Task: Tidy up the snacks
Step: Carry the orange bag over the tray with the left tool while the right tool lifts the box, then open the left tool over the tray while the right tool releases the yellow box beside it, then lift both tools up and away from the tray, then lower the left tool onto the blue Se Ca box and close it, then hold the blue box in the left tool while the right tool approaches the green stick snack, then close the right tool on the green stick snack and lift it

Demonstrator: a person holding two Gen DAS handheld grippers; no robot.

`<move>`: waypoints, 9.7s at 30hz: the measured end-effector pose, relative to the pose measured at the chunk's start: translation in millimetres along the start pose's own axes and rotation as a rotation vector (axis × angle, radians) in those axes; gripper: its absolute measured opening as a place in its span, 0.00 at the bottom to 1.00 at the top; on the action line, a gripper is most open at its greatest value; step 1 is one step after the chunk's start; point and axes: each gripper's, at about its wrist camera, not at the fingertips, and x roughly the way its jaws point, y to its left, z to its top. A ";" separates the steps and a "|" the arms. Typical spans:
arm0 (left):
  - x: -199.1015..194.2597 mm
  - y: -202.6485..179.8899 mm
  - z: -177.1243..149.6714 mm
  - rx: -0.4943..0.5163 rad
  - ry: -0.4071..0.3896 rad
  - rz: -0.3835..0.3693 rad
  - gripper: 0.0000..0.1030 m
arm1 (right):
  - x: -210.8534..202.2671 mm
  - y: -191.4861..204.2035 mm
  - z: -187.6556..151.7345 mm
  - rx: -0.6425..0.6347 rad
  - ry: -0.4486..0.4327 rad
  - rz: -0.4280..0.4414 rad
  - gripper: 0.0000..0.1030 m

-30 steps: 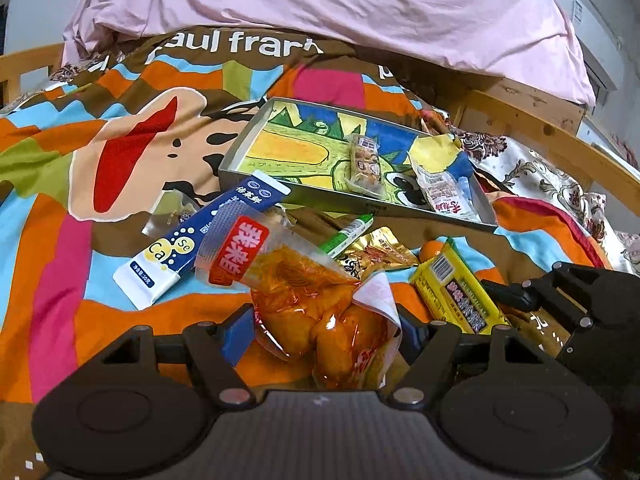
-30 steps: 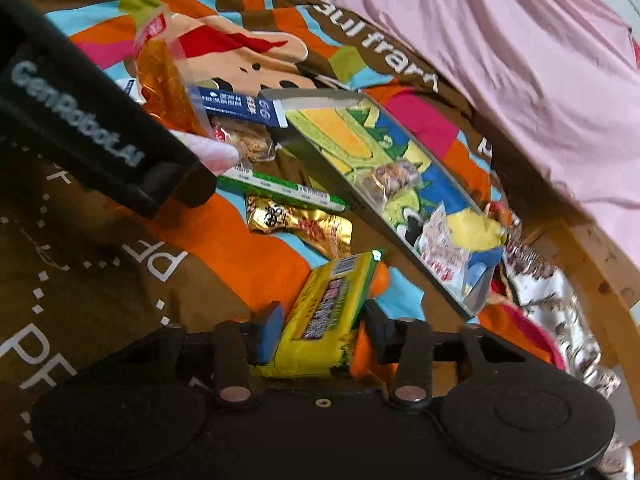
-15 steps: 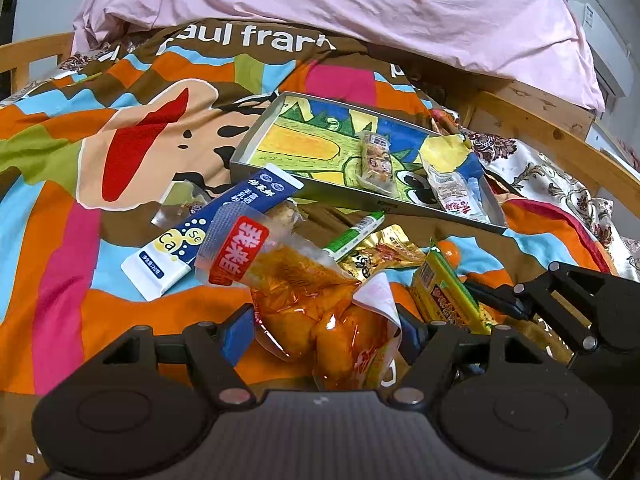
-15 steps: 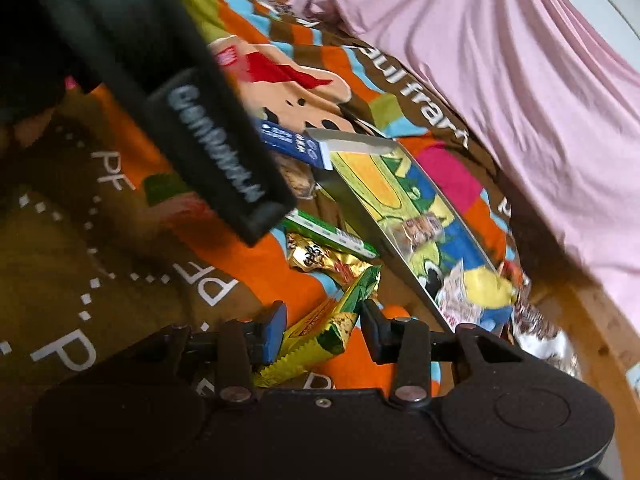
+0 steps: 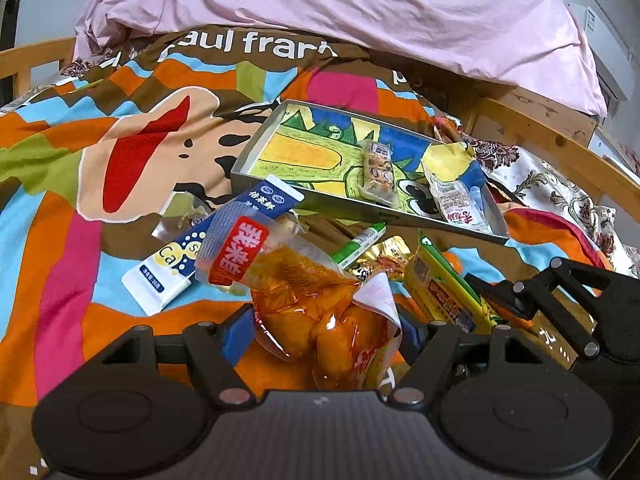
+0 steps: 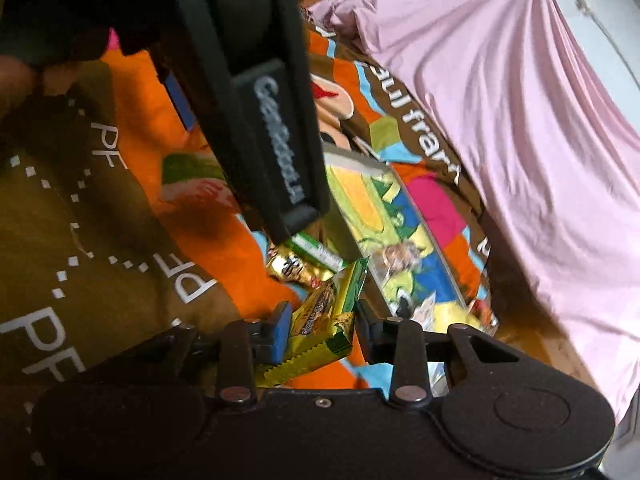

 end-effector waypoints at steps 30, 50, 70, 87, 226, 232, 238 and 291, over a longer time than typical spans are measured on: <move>158.5 -64.3 142.9 0.091 -0.013 0.114 0.73 | 141.1 -131.7 -48.0 0.262 -0.051 -0.283 0.35; 197.6 -61.5 130.3 0.053 0.064 0.147 0.79 | 166.5 -127.5 -63.4 0.355 0.054 -0.184 0.59; 119.1 -56.0 130.0 0.014 -0.052 0.108 0.99 | 96.7 -169.8 -51.5 0.627 -0.070 -0.326 0.98; -16.2 -14.1 113.8 0.015 -0.189 0.101 0.99 | -34.7 -162.6 -31.9 0.789 -0.311 -0.359 0.99; 57.7 33.9 39.2 0.343 0.285 -0.003 0.54 | 114.7 -92.3 -7.0 1.057 0.138 0.439 0.66; 60.8 33.5 35.3 0.346 0.286 0.038 0.47 | 124.3 -85.7 0.1 1.007 0.123 0.443 0.72; 55.5 62.8 46.2 0.207 0.267 0.161 0.45 | 140.1 -87.2 -1.6 1.024 0.117 0.477 0.72; 35.1 39.2 21.1 0.119 0.323 0.086 0.53 | 61.0 -39.1 18.1 0.714 0.171 0.562 0.57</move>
